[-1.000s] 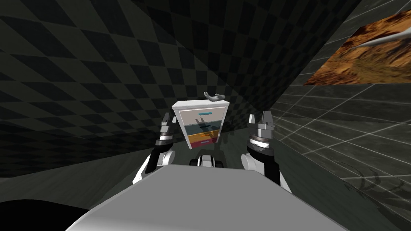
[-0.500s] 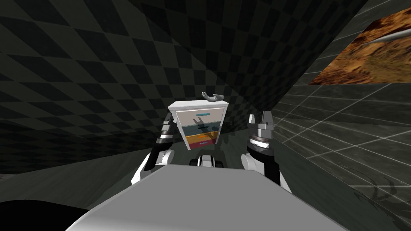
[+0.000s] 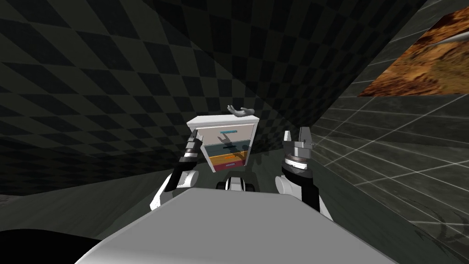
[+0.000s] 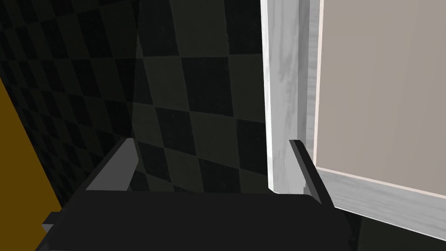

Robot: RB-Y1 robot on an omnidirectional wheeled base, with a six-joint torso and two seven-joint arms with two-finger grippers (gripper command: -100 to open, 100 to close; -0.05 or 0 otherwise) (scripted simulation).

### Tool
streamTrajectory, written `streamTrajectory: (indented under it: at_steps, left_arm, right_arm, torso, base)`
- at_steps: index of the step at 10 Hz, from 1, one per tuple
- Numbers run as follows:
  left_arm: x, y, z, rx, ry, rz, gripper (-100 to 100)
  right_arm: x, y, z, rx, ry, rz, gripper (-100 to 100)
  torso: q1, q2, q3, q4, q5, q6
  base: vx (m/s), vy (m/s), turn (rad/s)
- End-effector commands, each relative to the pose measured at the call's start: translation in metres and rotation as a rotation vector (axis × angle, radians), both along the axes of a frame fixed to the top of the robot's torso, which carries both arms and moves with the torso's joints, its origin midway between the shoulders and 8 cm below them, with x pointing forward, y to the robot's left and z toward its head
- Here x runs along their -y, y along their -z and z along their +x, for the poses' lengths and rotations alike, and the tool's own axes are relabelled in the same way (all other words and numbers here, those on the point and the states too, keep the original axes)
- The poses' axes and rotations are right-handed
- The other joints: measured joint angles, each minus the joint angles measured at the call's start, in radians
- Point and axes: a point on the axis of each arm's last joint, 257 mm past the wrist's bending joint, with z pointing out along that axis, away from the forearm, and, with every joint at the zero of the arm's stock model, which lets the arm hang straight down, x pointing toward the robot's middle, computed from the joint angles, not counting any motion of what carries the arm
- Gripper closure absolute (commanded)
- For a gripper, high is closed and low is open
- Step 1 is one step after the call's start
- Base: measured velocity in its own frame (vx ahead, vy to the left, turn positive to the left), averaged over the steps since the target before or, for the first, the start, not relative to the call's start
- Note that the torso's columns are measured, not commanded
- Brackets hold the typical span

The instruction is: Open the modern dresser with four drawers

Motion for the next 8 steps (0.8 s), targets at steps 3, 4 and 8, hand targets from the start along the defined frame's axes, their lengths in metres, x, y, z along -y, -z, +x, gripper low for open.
streamTrajectory:
  at_steps: [3, 4, 8]
  left_arm:
    - [-0.007, 0.015, 0.011, -0.075, -0.013, -0.031, -100]
    - [-0.009, 0.019, 0.013, -0.091, -0.015, -0.039, -100]
    - [-0.015, 0.034, 0.022, -0.159, -0.025, -0.070, -100]
  right_arm:
    - [0.000, 0.000, 0.000, 0.000, 0.000, 0.000, 0]
    - [0.000, 0.000, 0.000, 0.000, 0.000, 0.000, 0]
    - [0.000, 0.000, 0.000, 0.000, 0.000, 0.000, 0]
  torso:
    - [0.000, -0.001, 0.000, 0.000, 0.000, 0.000]
    - [0.000, 0.000, 0.000, 0.000, 0.000, 0.000]
    - [0.000, -0.001, 0.000, 0.000, 0.000, 0.000]
  base:
    - [0.049, -0.069, 0.028]
    - [0.042, -0.063, 0.031]
    - [0.043, -0.078, 0.032]
